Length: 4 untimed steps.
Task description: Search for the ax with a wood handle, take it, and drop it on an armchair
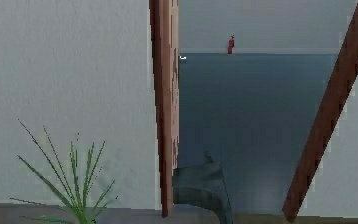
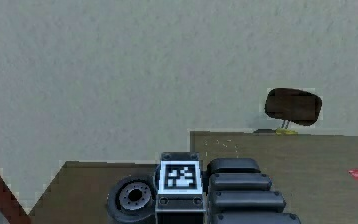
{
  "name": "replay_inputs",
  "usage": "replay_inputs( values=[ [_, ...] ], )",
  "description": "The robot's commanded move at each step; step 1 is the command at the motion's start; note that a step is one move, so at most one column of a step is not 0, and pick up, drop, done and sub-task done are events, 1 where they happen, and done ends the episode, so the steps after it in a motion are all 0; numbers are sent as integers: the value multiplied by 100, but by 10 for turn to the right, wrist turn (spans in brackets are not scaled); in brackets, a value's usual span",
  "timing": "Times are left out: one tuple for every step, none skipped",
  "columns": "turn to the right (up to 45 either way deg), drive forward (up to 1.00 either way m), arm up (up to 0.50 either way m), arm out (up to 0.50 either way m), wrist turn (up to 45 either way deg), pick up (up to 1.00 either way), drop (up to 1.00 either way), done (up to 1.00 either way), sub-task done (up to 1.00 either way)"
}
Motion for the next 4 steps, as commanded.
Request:
replay_inputs(
  values=[
    [90,0,0,0,0,0,0,0,0],
    [0,95,0,0,0,0,0,0,0],
    [0,85,0,0,0,0,0,0,0],
    [-60,0,0,0,0,0,0,0,0]
  ],
)
